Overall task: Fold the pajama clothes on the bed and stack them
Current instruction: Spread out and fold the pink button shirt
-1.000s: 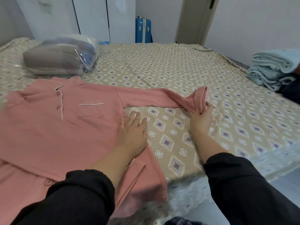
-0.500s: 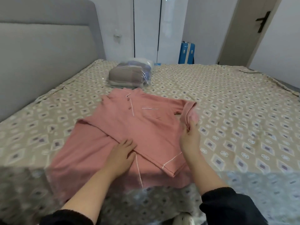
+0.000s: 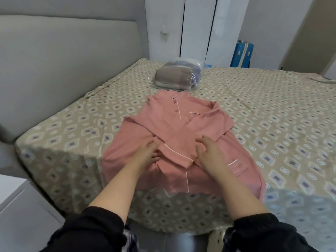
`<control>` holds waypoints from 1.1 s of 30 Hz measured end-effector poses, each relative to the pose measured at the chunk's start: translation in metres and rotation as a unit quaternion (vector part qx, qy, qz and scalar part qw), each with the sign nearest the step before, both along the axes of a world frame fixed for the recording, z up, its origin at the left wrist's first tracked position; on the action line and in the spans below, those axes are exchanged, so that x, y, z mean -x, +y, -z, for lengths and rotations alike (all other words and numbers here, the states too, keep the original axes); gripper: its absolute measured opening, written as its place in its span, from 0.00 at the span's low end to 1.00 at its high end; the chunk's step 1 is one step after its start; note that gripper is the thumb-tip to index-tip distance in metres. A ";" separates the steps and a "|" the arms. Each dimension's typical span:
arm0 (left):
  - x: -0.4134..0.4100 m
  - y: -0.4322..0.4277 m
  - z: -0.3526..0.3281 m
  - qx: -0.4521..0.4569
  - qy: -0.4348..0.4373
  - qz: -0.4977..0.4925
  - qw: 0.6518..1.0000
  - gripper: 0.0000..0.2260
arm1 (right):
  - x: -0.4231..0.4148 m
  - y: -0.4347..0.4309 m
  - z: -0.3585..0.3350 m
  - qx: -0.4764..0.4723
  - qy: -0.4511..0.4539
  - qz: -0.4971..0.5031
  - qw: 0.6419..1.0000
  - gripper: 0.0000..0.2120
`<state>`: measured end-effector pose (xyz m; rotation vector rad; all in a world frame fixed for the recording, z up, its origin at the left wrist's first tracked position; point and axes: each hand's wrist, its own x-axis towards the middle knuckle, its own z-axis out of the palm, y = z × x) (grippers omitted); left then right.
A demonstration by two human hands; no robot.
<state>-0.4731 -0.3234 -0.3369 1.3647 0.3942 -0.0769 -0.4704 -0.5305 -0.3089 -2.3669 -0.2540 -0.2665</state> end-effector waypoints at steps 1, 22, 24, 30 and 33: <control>-0.002 -0.004 0.004 -0.045 -0.009 0.005 0.999 0.22 | -0.005 -0.007 0.006 0.054 0.028 0.029 0.998 0.17; 0.034 0.064 -0.023 -0.178 0.083 -0.114 0.974 0.18 | -0.016 -0.005 0.027 -0.250 0.133 0.106 0.953 0.28; 0.040 0.056 -0.018 -0.181 0.070 -0.112 0.975 0.23 | -0.016 0.002 0.030 -0.210 0.126 0.088 0.965 0.29; 0.047 0.038 -0.021 0.108 0.038 -0.067 0.991 0.14 | -0.014 0.021 0.037 -0.126 0.119 0.023 0.985 0.29; 0.054 0.053 -0.026 -0.038 0.108 -0.006 0.993 0.09 | -0.016 0.023 0.033 -0.141 0.103 0.024 0.984 0.29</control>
